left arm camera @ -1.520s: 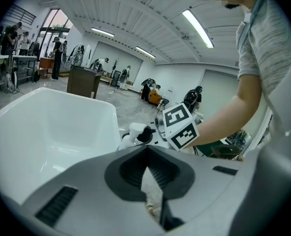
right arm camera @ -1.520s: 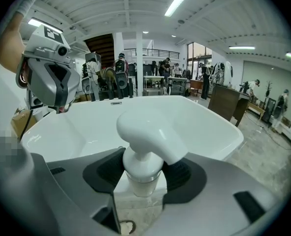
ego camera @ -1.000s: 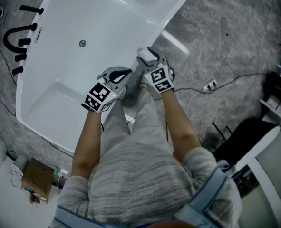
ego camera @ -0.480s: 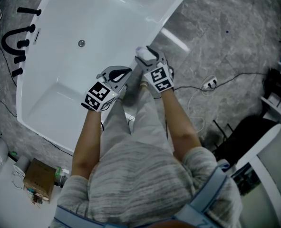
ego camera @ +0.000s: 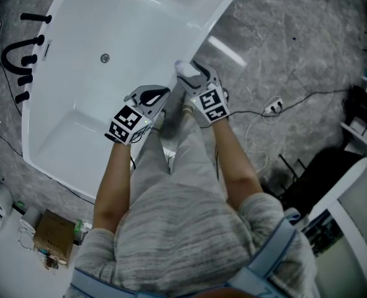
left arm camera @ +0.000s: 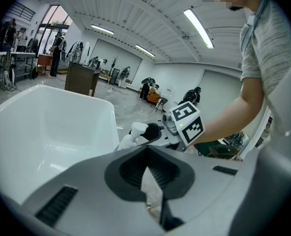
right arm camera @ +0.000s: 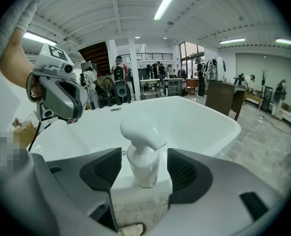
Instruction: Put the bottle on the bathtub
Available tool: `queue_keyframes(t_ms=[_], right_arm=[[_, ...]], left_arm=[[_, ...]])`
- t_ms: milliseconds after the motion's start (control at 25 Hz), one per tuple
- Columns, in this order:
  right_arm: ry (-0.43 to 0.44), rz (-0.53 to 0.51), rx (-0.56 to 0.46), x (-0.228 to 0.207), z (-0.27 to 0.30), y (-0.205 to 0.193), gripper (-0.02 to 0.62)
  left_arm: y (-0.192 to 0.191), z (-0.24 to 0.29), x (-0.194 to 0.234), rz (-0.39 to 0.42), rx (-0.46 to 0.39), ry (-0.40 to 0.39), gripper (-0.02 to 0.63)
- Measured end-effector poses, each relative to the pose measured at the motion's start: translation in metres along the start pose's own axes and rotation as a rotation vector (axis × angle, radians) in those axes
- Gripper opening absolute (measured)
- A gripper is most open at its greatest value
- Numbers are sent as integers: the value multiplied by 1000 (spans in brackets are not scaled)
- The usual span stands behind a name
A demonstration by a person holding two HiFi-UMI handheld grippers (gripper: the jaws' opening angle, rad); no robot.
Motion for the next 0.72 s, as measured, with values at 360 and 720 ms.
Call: queue_keyframes(t_ms=[360,720], right_arm=[[-40,31,8,4,-35,-1,262],[-106,73,-50,11,-71,34,262]], left_arm=[[8,6,-10,16,4,-27,3],[38,-1,-25,51,-21,-48,3]])
Point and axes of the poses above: the fingertips, and each gripper's own axes: z forward along the fingers, x to its left, y out of its top, the point moved 1 cm from there along -z, backward along the fingers, and after that the axes turned 15 degrees about -x, right-handed, at the moved point
